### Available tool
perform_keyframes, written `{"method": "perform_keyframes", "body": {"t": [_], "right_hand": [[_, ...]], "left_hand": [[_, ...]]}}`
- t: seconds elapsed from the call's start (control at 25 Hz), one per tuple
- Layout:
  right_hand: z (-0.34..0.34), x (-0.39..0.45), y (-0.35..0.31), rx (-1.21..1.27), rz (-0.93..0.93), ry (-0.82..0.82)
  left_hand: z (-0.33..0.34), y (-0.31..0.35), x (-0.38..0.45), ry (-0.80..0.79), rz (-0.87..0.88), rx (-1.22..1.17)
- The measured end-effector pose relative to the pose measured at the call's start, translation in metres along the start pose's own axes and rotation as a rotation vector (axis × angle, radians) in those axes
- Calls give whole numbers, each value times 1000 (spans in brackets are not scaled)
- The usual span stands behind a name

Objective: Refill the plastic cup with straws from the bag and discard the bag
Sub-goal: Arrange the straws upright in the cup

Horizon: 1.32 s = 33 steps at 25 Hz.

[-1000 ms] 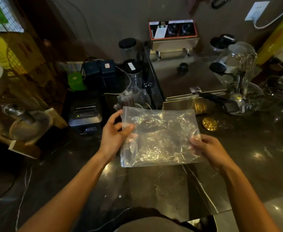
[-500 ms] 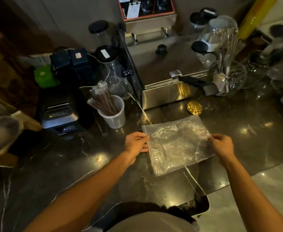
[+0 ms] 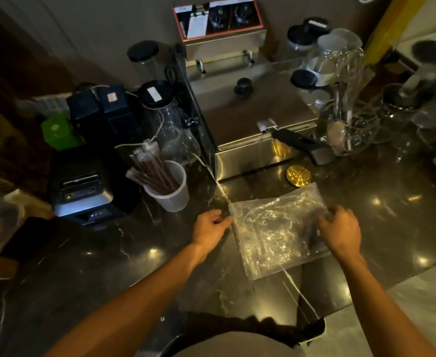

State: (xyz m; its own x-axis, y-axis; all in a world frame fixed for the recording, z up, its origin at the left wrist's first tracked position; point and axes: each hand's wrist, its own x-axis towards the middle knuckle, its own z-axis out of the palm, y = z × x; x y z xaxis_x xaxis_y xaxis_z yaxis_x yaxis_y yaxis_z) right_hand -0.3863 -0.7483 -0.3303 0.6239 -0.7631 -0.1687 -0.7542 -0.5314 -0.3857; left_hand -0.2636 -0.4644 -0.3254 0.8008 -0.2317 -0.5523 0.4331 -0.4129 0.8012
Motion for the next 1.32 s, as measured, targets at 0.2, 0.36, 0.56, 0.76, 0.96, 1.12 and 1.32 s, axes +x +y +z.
{"method": "perform_keyframes", "body": {"t": [0.2,0.36,0.56,0.76,0.96,1.12,1.32], "right_hand": [[14,-22,-91,110,-303,-51],[32,-44,-175,392,-441,-315],[53,-65,-257,685,-278,-583],[65,-72,-282,647,-239,-622],[55,-86,-285,517,-324,-565],[44,-95,-270,409,-421,-602],[39,-112,-253,263,-476,-654]], "left_hand": [[-56,8,-5,353,73,-211],[-101,11,-6,516,55,-319],[-129,21,2,518,-8,-294],[-138,22,-5,449,46,-262],[-139,17,-20,381,25,-320],[-137,-1,-46,314,26,-343],[-145,-31,-63,342,118,-128]]}}
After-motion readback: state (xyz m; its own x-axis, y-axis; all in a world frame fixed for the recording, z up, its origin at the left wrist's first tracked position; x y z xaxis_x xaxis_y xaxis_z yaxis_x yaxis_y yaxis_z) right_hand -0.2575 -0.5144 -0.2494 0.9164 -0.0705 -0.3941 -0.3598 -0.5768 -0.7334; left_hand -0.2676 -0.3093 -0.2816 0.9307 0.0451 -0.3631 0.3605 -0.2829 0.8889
